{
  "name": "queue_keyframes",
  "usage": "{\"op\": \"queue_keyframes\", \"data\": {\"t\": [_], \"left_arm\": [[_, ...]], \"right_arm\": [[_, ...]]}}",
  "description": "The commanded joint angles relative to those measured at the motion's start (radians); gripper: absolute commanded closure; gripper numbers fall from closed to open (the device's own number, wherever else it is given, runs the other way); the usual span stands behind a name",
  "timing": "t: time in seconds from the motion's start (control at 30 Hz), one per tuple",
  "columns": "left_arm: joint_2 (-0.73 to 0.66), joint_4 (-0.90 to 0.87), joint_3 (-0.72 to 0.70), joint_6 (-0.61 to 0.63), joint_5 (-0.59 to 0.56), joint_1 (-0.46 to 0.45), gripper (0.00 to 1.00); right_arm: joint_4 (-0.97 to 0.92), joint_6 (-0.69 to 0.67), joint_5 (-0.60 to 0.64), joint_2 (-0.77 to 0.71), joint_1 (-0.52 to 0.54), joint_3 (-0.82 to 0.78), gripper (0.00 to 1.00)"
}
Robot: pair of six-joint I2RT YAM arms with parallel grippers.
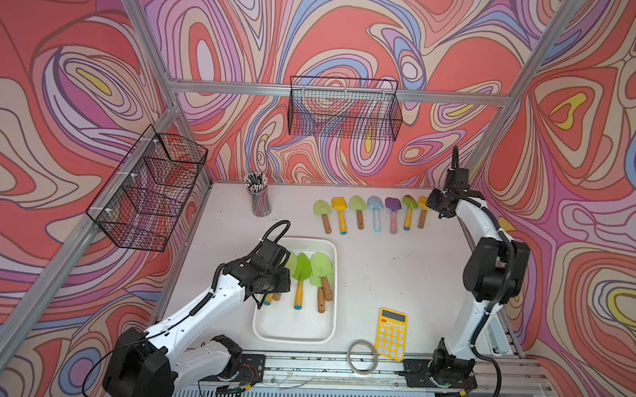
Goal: Take the shovel out of the storage box
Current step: Place the shovel at the corner of the board, then pick up the shovel from the storage box.
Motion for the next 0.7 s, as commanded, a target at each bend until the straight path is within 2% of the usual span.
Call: {"op": "queue_keyframes", "data": {"t": [0.0, 0.13, 0.23, 0.47, 0.67], "left_arm": [[0.054, 0.004, 0.037, 0.017, -0.066, -0.013, 0.5], [0.143, -0.033, 0.079, 0.024, -0.108, -0.027, 0.6], [0.181, -0.033, 0.083, 0.025, -0.127, -0.039, 0.63], [0.25, -0.071, 0.09, 0.014, -0.209, -0.054, 0.62], [0.276, -0.068, 0.074, 0.008, -0.198, -0.075, 0.62]], "right_arm": [[0.11, 0.088, -0.098, -0.135, 0.009, -0.149, 0.54], [0.154, 0.1, -0.179, -0.286, 0.059, -0.295, 0.56], [0.156, 0.104, -0.219, -0.373, 0.099, -0.375, 0.57], [0.128, 0.097, -0.261, -0.489, 0.2, -0.483, 0.59], [0.093, 0.076, -0.253, -0.531, 0.216, -0.525, 0.6]]}}
